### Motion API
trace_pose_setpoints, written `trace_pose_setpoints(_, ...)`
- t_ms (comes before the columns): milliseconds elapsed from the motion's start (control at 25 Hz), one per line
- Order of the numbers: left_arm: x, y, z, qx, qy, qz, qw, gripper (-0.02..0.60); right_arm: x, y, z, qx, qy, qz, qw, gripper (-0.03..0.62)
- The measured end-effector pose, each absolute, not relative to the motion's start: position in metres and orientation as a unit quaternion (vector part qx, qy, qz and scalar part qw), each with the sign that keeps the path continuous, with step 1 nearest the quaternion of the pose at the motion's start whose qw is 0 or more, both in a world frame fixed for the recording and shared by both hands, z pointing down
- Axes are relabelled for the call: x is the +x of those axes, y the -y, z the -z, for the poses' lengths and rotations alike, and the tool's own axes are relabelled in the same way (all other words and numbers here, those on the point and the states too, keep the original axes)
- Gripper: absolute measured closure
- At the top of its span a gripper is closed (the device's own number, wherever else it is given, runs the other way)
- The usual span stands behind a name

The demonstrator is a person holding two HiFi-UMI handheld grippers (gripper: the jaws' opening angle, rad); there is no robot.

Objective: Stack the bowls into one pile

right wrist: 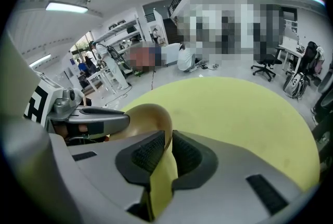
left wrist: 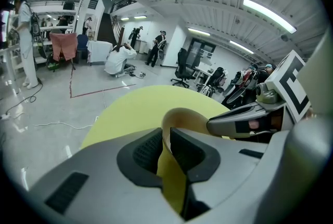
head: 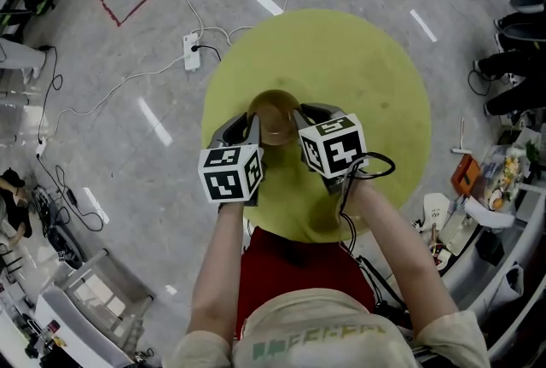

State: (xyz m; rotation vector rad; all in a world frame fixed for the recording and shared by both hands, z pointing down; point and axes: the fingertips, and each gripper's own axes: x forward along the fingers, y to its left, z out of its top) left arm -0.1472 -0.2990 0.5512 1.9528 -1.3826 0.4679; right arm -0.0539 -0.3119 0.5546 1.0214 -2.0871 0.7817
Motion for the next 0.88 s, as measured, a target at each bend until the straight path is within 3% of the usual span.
trace_pose_setpoints(880, -0.154, 0.292, -0.527, 0.761, 0.538, -0.163, 0.325, 0.537, -0.058, 0.305, -0.531, 0.407, 0.81, -0.296, 0.302, 0.54)
